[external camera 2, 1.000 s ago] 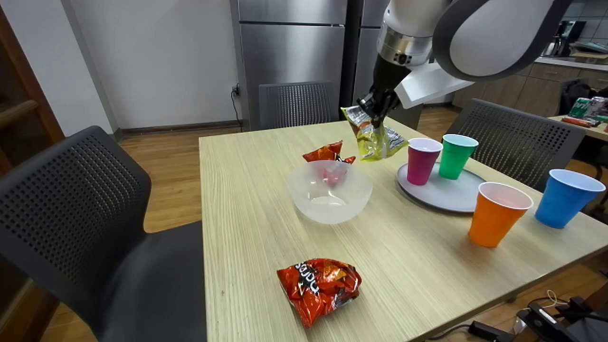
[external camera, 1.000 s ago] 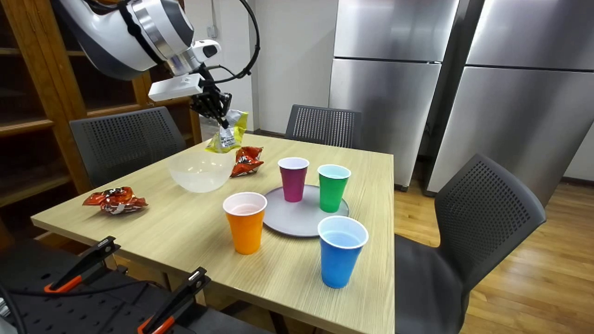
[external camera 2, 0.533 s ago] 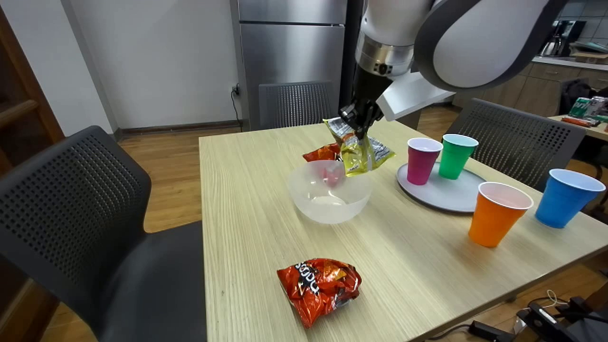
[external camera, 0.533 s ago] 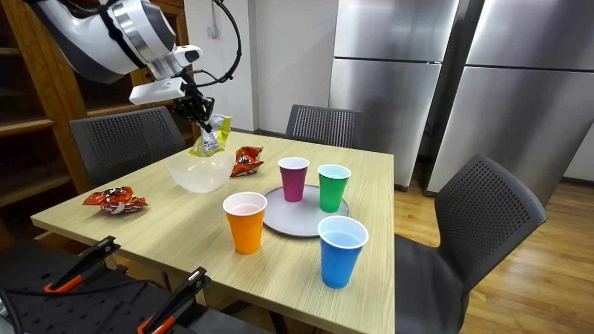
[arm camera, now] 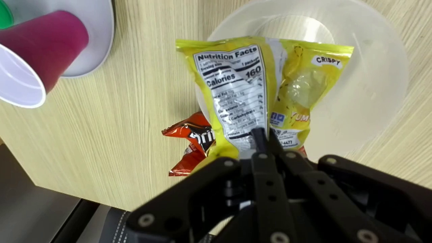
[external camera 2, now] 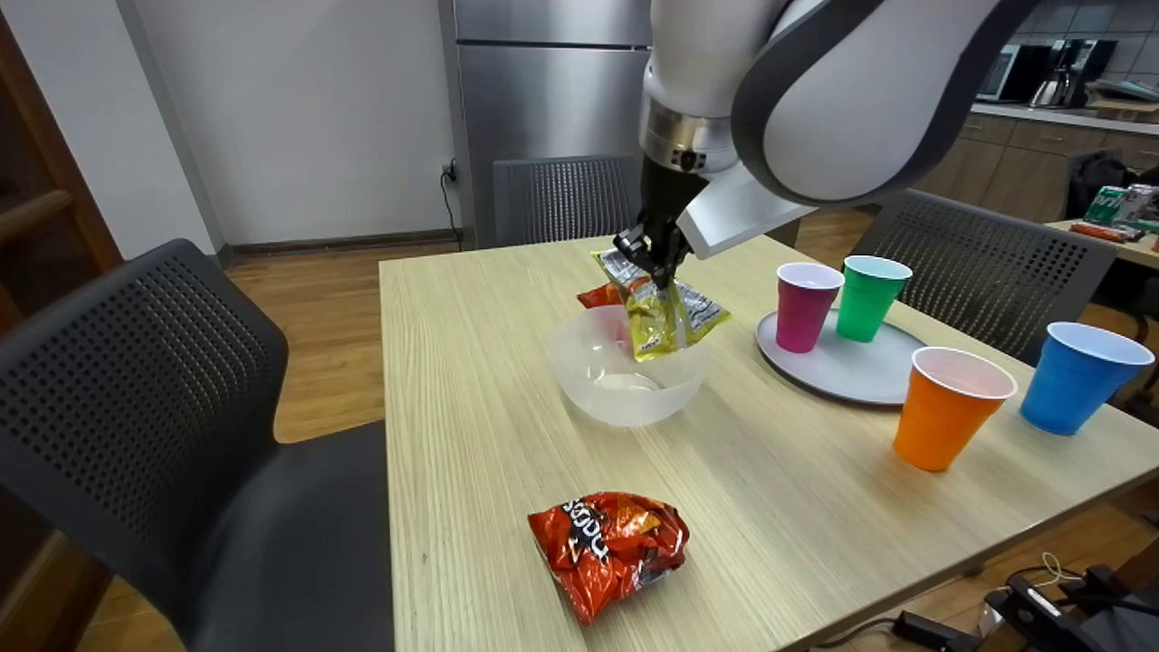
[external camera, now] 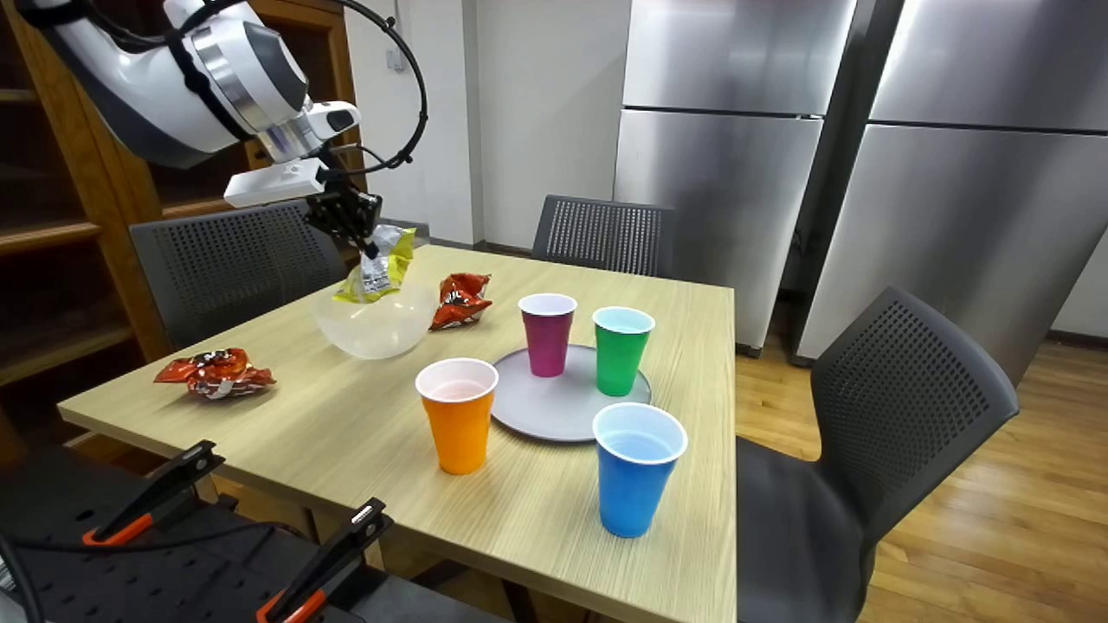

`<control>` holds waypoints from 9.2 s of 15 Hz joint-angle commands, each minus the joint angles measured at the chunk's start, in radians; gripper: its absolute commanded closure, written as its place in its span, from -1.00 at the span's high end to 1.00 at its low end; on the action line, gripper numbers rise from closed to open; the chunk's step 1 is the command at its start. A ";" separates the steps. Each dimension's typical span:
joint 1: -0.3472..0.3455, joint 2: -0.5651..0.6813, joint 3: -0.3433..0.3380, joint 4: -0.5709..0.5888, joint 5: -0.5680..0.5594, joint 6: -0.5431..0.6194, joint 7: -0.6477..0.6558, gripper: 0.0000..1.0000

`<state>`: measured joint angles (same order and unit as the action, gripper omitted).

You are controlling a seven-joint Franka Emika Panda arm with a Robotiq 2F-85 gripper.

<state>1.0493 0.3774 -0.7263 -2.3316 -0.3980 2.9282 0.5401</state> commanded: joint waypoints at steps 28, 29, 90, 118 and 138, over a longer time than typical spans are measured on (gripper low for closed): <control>-0.423 0.198 0.419 0.296 0.014 -0.227 -0.030 0.32; -0.422 0.193 0.419 0.289 0.007 -0.225 -0.035 0.48; -0.748 -0.081 0.973 -0.077 0.021 -0.326 -0.850 1.00; -0.917 0.126 1.093 -0.029 0.070 -0.118 -1.167 1.00; -0.961 0.215 1.127 0.086 0.137 -0.178 -1.244 0.50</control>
<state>0.1114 0.5818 0.3799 -2.2731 -0.2808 2.7918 -0.6581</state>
